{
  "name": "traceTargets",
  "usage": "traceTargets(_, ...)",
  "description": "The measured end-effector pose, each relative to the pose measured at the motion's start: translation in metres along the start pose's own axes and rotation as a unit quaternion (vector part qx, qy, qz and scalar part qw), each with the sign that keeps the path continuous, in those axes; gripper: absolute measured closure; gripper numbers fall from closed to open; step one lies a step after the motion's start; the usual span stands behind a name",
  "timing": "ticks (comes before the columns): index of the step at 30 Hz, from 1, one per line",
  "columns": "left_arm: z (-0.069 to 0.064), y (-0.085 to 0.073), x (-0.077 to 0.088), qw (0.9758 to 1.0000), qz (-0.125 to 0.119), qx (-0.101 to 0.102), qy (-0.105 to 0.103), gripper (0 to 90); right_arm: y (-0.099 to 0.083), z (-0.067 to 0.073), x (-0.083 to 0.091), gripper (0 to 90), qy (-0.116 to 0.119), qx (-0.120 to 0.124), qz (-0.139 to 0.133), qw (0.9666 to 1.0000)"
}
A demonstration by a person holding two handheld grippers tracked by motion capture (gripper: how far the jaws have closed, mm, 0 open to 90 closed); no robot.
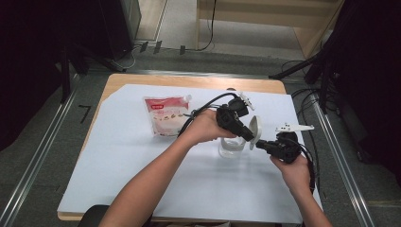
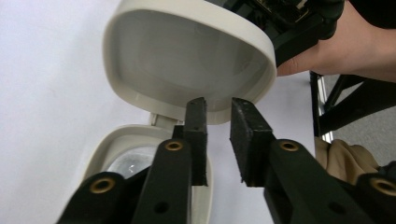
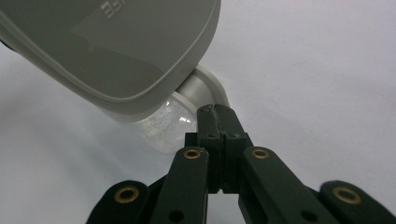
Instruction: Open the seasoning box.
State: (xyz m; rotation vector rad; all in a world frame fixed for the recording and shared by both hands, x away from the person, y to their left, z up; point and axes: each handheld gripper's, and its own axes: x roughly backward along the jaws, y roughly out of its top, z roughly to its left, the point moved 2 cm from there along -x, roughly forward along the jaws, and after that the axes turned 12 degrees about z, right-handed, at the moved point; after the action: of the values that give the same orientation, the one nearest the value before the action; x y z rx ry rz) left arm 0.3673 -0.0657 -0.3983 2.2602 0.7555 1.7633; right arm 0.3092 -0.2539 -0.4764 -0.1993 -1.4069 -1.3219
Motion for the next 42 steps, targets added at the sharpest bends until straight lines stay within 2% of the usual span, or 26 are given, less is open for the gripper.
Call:
traceTargets(3,0.0,-0.003,0.004,0.9999,-0.002,-0.004,0.013,75.4,0.0,-0.001,0.001,88.6,0.001,-0.004,-0.005,1.0)
traceTargets(5,0.0,-0.005,0.006,0.9999,-0.003,-0.005,0.014,73.4,-0.001,-0.001,0.006,86.5,0.0,-0.007,-0.01,0.9999)
traceTargets(9,-0.001,-0.01,0.01,0.9996,-0.022,-0.007,0.017,72.7,-0.003,0.001,0.011,82.0,0.002,-0.005,-0.013,0.9999)
traceTargets(11,-0.001,-0.013,0.011,0.999,-0.03,-0.019,0.029,70.1,-0.004,0.001,0.013,80.5,-0.002,-0.007,-0.014,0.9999)
traceTargets(12,-0.001,-0.014,0.011,0.9987,-0.031,-0.019,0.035,68.3,-0.004,0.001,0.014,80.2,-0.001,-0.008,-0.015,0.9998)
traceTargets(16,0.0,-0.021,0.013,0.9988,-0.029,-0.001,0.04,59.3,-0.006,0.004,0.02,75.5,0.0,-0.004,-0.027,0.9996)
traceTargets(18,0.001,-0.026,0.013,0.9988,-0.028,0.009,0.04,59.0,-0.006,0.004,0.02,74.2,0.001,-0.001,-0.026,0.9996)
traceTargets(19,0.002,-0.029,0.013,0.9989,-0.028,0.016,0.034,57.2,-0.007,0.004,0.02,72.8,0.003,-0.002,-0.025,0.9997)
traceTargets(20,0.007,-0.033,0.013,0.9992,-0.011,0.036,0.014,52.0,-0.008,0.005,0.021,71.1,0.005,0.002,-0.026,0.9996)
traceTargets(21,0.007,-0.033,0.013,0.9992,-0.011,0.036,0.014,52.2,-0.008,0.005,0.021,71.1,0.005,0.002,-0.026,0.9996)
traceTargets(22,0.008,-0.035,0.013,0.9989,-0.008,0.047,-0.001,52.2,-0.009,0.005,0.021,70.6,0.004,0.005,-0.028,0.9996)
traceTargets(23,0.009,-0.038,0.013,0.9987,-0.01,0.05,-0.006,52.7,-0.01,0.006,0.022,69.6,0.006,0.004,-0.029,0.9996)
traceTargets(26,0.007,-0.044,0.014,0.999,-0.014,0.042,0.005,52.0,-0.014,0.008,0.023,67.4,0.008,0.019,-0.033,0.9992)
traceTargets(29,0.004,-0.05,0.016,0.9988,-0.02,0.039,0.019,51.3,-0.016,0.01,0.024,66.7,0.01,0.019,-0.029,0.9994)
traceTargets(30,0.002,-0.053,0.017,0.9987,-0.025,0.033,0.028,52.0,-0.017,0.01,0.024,66.7,0.01,0.02,-0.028,0.9993)
traceTargets(32,0.0,-0.056,0.018,0.9986,-0.026,0.032,0.033,55.8,-0.017,0.012,0.025,66.7,0.008,0.025,-0.03,0.9992)
traceTargets(33,-0.002,-0.057,0.019,0.998,-0.035,0.032,0.042,55.4,-0.018,0.013,0.025,66.7,0.009,0.024,-0.03,0.9992)
traceTargets(35,-0.004,-0.061,0.02,0.9979,-0.04,0.03,0.041,56.1,-0.019,0.015,0.026,66.3,0.009,0.028,-0.028,0.9992)
traceTargets(39,-0.005,-0.07,0.022,0.9974,-0.044,0.042,0.038,55.1,-0.024,0.02,0.028,66.1,0.011,0.026,-0.024,0.9993)
traceTargets(42,-0.007,-0.076,0.024,0.997,-0.051,0.037,0.046,54.4,-0.027,0.02,0.029,65.3,0.011,0.024,-0.025,0.9993)
